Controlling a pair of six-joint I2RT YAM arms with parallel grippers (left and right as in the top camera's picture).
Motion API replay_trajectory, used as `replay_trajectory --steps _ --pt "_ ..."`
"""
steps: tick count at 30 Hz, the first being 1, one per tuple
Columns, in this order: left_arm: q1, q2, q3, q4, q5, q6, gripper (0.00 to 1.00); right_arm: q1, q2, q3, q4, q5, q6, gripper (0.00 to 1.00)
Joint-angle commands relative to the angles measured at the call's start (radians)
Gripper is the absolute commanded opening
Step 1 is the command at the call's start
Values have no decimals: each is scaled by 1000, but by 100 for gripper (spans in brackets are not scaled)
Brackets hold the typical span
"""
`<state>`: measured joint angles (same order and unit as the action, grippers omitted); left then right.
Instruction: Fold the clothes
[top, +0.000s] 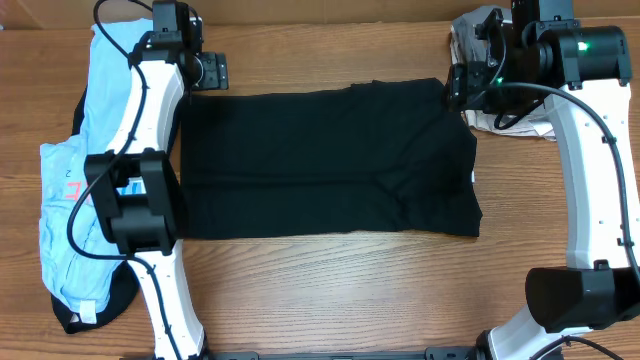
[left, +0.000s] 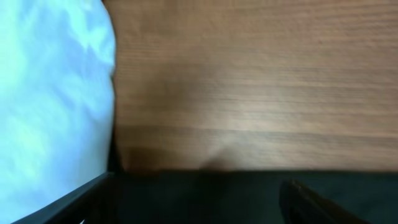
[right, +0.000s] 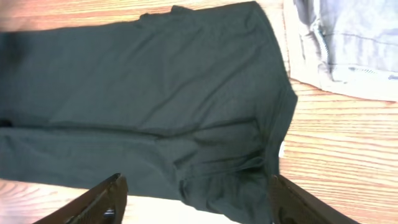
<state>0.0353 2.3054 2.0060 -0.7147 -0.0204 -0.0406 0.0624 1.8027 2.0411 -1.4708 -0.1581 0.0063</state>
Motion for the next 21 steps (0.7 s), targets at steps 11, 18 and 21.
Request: replay_trajectory --steps 11,18,21 --pt "23 122 32 76 -66 63 72 4 -10 13 67 60 -3 72" --pt "23 154 32 56 -66 63 72 4 -8 8 75 60 -3 71" --pt "23 168 32 38 -66 63 70 4 -8 8 75 60 -3 71"
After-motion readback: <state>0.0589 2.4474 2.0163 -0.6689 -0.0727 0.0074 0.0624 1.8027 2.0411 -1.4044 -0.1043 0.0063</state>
